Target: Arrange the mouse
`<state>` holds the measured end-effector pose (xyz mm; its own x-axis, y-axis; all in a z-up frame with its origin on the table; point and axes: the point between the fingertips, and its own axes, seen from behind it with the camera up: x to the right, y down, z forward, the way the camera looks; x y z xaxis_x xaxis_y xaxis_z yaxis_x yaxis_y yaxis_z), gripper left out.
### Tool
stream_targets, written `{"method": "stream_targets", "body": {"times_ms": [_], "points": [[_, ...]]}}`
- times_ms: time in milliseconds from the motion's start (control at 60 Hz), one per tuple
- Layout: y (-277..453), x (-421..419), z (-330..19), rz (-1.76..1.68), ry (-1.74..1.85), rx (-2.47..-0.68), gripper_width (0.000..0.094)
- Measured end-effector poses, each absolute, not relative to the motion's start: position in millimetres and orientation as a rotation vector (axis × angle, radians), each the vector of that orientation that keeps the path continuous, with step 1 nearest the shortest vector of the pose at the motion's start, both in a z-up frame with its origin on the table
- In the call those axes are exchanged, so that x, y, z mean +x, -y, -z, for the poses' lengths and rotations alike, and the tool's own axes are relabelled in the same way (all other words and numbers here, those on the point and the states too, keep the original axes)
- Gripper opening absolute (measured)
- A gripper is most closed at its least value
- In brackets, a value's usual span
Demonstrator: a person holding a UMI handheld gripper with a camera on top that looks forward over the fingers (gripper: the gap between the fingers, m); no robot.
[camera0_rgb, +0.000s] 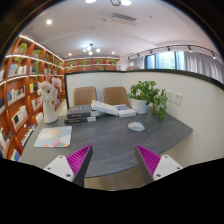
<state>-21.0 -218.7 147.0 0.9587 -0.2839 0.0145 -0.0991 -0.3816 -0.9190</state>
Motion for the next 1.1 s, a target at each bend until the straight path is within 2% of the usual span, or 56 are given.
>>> {"method": "stream_targets", "body": {"times_ms": [167, 500, 717, 1100], "points": [[218.7, -12.2, -130.4, 0.150, -0.226, -1.970, 0.0860], [187.0, 100.7, -70.2, 0.195, -0.211, -2.049, 0.0860], [128.1, 168.1, -32.0, 0.152, -0.136, -2.121, 0.0853], [-1.2, 224.6, -2.8, 0.032, 0.028, -2.168, 0.0854]]}}
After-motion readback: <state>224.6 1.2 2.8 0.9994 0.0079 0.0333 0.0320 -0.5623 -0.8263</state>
